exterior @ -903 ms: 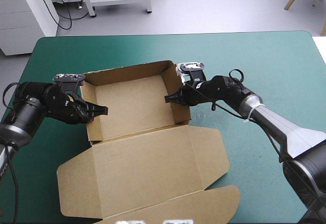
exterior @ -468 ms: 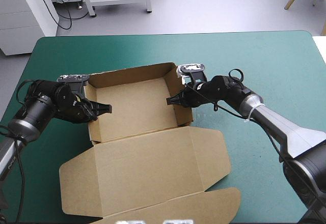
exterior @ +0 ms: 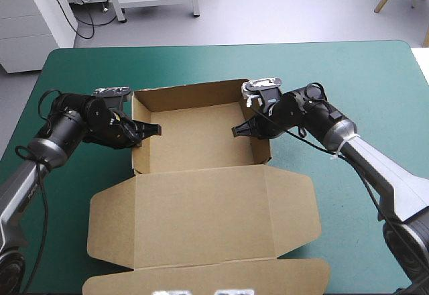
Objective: Fold the box
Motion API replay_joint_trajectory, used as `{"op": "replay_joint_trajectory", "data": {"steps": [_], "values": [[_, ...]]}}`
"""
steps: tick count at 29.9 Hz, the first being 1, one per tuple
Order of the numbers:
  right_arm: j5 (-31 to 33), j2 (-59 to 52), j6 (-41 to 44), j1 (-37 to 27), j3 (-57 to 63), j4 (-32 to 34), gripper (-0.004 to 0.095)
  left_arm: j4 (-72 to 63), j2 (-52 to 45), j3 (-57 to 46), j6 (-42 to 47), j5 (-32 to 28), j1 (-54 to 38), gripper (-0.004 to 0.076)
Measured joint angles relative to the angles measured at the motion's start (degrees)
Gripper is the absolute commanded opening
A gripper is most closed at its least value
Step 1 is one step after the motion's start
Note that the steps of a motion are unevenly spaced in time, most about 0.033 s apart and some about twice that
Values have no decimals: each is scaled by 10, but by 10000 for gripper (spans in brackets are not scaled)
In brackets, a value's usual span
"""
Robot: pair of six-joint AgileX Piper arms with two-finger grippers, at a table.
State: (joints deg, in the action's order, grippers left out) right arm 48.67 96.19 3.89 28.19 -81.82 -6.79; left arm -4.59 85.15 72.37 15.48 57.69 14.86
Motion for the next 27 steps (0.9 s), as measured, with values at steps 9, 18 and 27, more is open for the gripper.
{"op": "replay_joint_trajectory", "data": {"steps": [9,18,27], "values": [[125,-4,76,1,-29,118,-19,-8,87,68,-6,-2,63,-10],[159,42,82,1,-29,132,-19,-5,131,80,-13,12,83,-9],[163,60,67,2,-33,131,260,9,132,83,-80,23,84,225]]}}
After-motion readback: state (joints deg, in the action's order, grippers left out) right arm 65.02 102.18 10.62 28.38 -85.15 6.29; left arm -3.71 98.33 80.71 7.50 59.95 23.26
